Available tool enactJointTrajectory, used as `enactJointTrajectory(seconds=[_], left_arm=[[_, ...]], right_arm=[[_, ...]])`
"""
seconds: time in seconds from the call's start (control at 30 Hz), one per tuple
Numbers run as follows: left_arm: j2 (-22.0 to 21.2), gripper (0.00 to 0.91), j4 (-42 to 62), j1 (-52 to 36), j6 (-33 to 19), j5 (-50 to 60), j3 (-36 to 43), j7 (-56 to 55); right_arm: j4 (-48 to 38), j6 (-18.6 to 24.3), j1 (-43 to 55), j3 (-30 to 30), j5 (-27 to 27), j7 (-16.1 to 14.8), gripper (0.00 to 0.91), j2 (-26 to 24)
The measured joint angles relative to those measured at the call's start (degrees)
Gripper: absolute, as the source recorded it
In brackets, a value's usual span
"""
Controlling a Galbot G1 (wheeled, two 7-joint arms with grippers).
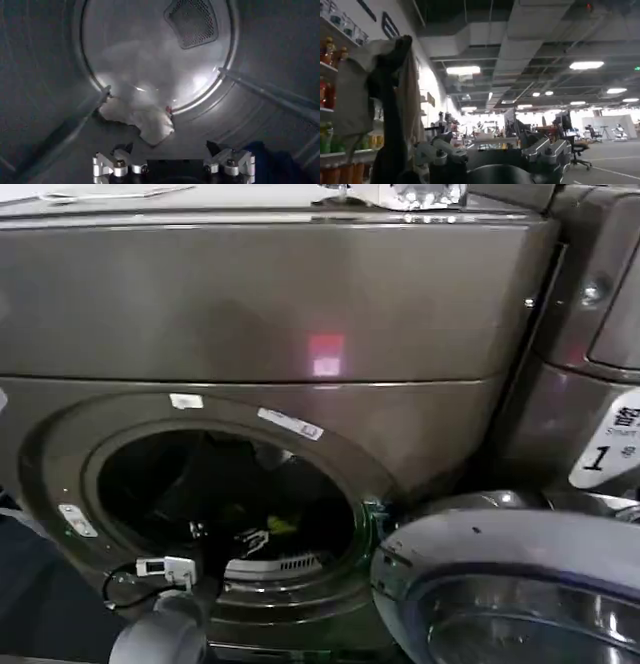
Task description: Grasp the clothes from the dryer.
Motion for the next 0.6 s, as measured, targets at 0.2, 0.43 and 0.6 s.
enactJointTrajectory(seconds=[0.2, 0.43, 0.6], left_arm=[[1.6, 0.907, 4.1, -4.2, 0.0, 16.8, -1.1, 15.1], [2.8, 0.907, 7.8, -9.7, -0.9, 39.0, -2.2, 35.9], [3.5, 0.907, 10.9, -14.3, -10.8, 50.5, -2.8, 49.4]], right_arm=[[0.2, 0.1, -0.3, -0.2, 0.1, -0.1, 0.907, -0.2], [0.0, 0.4, -0.7, -0.4, 0.0, -0.2, 0.907, -0.7], [0.0, 0.7, -0.5, -0.8, -0.2, -0.1, 0.907, -0.8]])
